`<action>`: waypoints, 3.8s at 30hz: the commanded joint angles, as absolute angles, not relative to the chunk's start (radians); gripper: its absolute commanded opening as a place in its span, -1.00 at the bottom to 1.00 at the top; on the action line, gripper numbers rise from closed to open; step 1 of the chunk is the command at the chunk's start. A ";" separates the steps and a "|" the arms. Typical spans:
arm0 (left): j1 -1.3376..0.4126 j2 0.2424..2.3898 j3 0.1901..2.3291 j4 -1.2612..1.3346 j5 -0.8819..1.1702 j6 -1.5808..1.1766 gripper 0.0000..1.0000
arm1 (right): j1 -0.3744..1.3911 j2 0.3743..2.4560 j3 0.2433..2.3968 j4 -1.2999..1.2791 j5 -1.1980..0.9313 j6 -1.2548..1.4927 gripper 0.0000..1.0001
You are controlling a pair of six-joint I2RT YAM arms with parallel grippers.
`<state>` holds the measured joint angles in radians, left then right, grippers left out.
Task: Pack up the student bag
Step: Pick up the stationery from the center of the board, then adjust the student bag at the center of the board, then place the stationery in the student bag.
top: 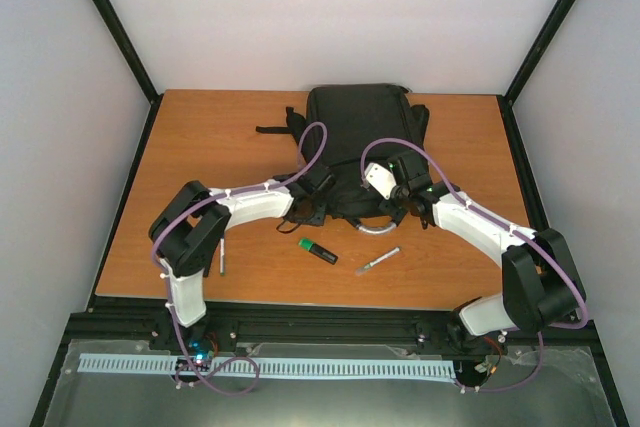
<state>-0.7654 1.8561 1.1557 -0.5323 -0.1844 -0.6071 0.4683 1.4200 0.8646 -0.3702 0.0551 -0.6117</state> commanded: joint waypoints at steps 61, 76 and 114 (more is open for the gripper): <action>-0.754 1.261 0.915 -0.476 0.003 -0.544 -0.98 | 0.356 1.507 0.955 -0.824 -0.423 -0.682 -0.18; -0.755 1.291 0.949 -0.390 0.136 -0.570 -0.98 | 0.309 1.592 1.315 -0.660 -0.271 -0.571 -0.06; -0.755 1.702 1.228 -0.158 0.353 -0.657 -0.98 | 0.362 1.539 1.352 -0.561 -0.354 -0.415 -0.94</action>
